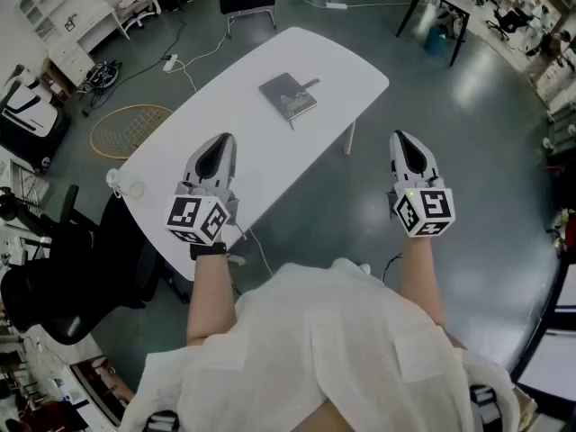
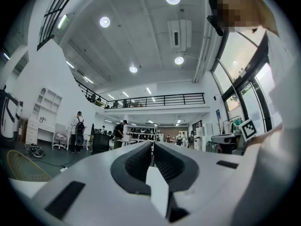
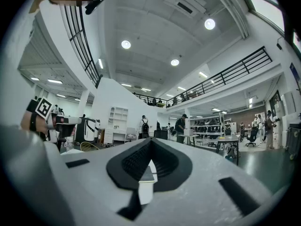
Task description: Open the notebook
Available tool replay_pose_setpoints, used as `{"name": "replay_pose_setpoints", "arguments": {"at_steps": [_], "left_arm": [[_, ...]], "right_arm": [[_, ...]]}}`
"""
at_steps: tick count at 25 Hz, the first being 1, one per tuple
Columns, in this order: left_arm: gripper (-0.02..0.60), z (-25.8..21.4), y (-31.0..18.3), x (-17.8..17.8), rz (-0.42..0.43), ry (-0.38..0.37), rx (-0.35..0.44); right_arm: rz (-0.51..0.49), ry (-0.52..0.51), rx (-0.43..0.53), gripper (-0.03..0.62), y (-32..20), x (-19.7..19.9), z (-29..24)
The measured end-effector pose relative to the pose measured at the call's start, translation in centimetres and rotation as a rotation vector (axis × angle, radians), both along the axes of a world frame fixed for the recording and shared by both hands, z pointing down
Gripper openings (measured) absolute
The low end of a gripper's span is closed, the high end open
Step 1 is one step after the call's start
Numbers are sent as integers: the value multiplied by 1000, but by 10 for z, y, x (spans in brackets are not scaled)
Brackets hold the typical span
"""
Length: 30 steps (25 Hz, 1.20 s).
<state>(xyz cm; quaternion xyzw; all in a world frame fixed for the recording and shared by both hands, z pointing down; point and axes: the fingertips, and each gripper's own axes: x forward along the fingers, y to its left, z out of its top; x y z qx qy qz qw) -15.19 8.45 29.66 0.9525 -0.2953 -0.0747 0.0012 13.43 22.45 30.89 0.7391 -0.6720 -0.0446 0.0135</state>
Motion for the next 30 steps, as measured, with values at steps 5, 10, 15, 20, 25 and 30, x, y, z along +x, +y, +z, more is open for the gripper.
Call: {"name": "replay_pose_setpoints", "arguments": {"at_steps": [5,10,15,20,25,30], "left_arm": [[15,-1,-5,4,-7,-2,-9],[15,5,-3,6,0,-12,-22],[15,5,-3,3,2,-16,-19],[15,7,-5,1,6,-17,-20],[15,8,-6,2,11,-15,-23],[15,9,-2,8,14,-9,-26]], "right_arm": [[-1,-8,-8,1,-2,5,2],[-11,-31,-8,2,0,5,6],[-46,-65,27,3,-1,2,2],[-51,-36,3,3,-4,-3,5],[-52,-24,-16,3,-5,-5,9],[-58,-26,-20,3,-2,-1,10]]}}
